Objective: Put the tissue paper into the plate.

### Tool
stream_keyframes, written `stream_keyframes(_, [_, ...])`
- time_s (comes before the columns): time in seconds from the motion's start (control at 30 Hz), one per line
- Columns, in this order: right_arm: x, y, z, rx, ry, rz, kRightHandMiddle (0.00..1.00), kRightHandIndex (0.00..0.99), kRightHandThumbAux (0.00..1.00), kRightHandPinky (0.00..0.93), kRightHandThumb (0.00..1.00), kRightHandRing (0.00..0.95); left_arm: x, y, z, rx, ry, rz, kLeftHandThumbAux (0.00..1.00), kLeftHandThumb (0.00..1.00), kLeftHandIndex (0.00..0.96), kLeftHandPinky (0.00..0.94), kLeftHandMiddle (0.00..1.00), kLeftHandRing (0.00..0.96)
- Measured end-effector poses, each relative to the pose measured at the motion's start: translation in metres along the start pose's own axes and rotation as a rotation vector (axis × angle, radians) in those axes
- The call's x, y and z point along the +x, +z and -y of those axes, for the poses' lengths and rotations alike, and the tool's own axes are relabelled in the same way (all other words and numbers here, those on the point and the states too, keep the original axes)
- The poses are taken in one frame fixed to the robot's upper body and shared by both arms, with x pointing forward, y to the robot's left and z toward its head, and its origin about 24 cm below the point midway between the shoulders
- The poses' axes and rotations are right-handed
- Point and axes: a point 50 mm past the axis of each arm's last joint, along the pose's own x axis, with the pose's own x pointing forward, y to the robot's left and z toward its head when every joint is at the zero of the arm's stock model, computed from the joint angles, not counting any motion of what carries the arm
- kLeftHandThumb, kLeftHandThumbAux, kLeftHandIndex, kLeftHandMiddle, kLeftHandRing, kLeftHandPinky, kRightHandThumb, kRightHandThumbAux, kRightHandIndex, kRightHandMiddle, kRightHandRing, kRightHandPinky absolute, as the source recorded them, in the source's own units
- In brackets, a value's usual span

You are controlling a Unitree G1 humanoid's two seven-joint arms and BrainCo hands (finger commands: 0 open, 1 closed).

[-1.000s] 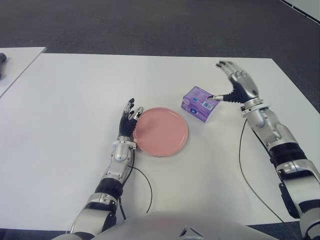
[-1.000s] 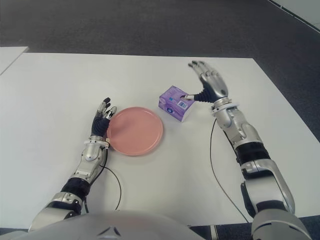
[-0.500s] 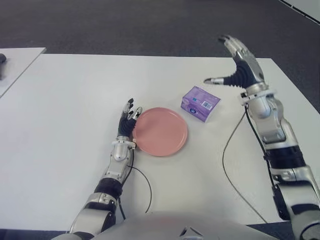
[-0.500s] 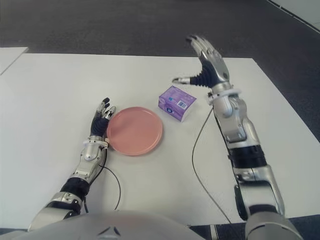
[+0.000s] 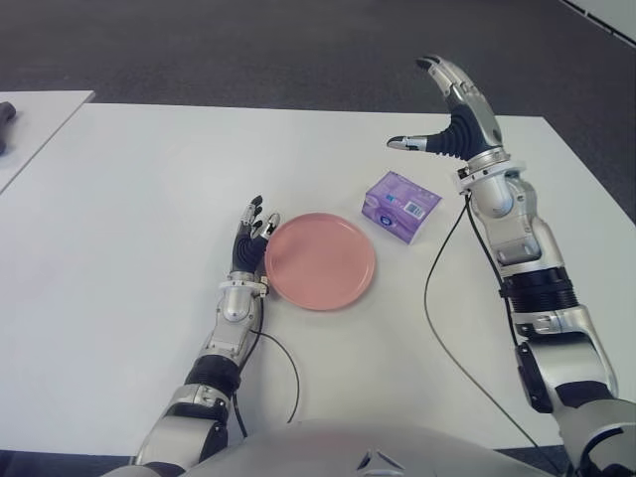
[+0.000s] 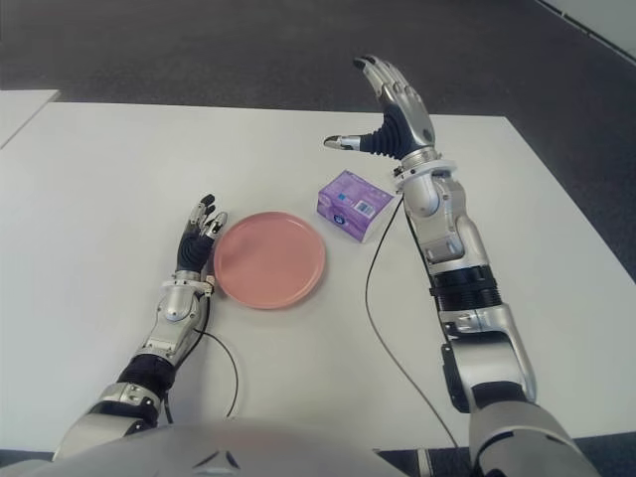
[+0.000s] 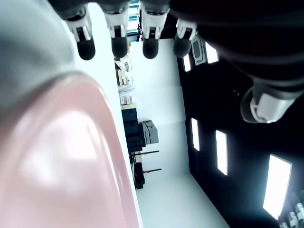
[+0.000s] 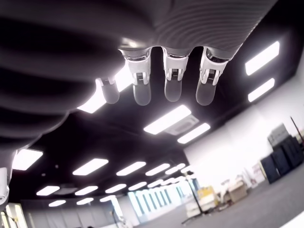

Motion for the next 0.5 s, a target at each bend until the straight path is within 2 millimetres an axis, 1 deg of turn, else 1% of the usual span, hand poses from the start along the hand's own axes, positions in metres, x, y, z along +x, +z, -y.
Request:
stream_keyframes(0.27, [0.003, -0.026, -0.031, 0.006, 0.066, -0.075, 0.000, 0.000, 0.489, 0.000, 0.198, 0.000, 0.000, 0.000, 0.001, 0.004, -0.007, 0.004, 0.380, 0.000, 0.000, 0.000, 0.000, 0.000])
stream_keyframes(0.4, [0.002, -0.034, -0.052, -0.010, 0.126, -0.101, 0.000, 0.000, 0.476, 0.000, 0.180, 0.000, 0.000, 0.001, 0.001, 0.005, -0.007, 0.007, 0.373, 0.000, 0.000, 0.000, 0.000, 0.000])
stream_keyframes(0.5, [0.002, -0.034, -0.070, -0.029, 0.190, -0.106, 0.000, 0.000, 0.462, 0.000, 0.159, 0.000, 0.000, 0.001, 0.002, 0.003, -0.007, 0.006, 0.368, 0.000, 0.000, 0.000, 0.000, 0.000])
